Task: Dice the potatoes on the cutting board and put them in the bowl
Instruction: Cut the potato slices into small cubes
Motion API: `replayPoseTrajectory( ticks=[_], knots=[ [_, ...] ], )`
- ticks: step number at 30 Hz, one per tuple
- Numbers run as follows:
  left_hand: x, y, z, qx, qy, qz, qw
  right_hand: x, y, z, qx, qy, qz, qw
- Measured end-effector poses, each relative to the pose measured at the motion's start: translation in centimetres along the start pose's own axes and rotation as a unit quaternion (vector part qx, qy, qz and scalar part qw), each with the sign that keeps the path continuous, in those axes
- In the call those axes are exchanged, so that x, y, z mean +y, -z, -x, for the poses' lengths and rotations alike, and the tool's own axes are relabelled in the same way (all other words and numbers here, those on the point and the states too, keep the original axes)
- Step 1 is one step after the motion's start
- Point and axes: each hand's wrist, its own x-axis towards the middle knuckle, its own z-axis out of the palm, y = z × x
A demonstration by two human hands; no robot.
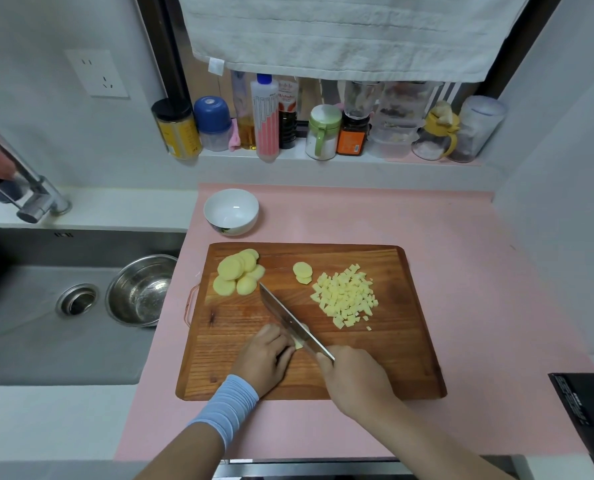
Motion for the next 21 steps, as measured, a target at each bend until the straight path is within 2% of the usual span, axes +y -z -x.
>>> replayPoseTrajectory(
  ticks=[21],
  knots=[
    [0.5, -0.1, 0.5, 0.014, -0.007, -0.031, 0.999, -0.5, -0.9, -0.1, -0.029, -0.033, -0.025, 0.999]
  ],
)
